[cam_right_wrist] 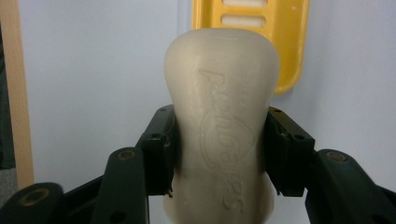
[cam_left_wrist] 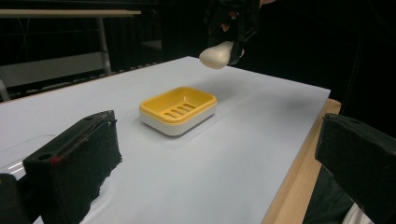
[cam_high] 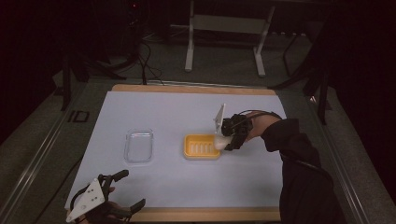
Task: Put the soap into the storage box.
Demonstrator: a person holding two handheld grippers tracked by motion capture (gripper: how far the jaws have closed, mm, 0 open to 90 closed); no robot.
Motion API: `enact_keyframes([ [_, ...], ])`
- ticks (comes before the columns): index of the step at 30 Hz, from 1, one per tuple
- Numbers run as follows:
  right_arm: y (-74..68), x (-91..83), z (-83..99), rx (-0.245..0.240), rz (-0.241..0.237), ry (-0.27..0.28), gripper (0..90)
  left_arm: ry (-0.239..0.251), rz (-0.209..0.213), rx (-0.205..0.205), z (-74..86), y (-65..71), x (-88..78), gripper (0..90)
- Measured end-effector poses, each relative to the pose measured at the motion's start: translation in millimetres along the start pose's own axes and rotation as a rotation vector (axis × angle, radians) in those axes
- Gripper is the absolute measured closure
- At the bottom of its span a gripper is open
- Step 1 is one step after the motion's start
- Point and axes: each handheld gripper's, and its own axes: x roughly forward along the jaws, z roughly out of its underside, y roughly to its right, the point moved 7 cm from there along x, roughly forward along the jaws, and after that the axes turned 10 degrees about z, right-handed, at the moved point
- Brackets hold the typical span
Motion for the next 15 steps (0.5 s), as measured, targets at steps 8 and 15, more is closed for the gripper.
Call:
enact_keyframes([
  [8, 2.7, 2.2, -13.6, -0.007, -0.008, 0.026, 49.6, 0.001, 0.0, 0.001, 0.0, 0.4, -0.1, 0.1],
  [15, 4.8, 5.4, -23.5, -0.019, -0.017, 0.064, 49.6, 0.0, -0.002, 0.004, 0.0, 0.6, -1.2, 0.1],
])
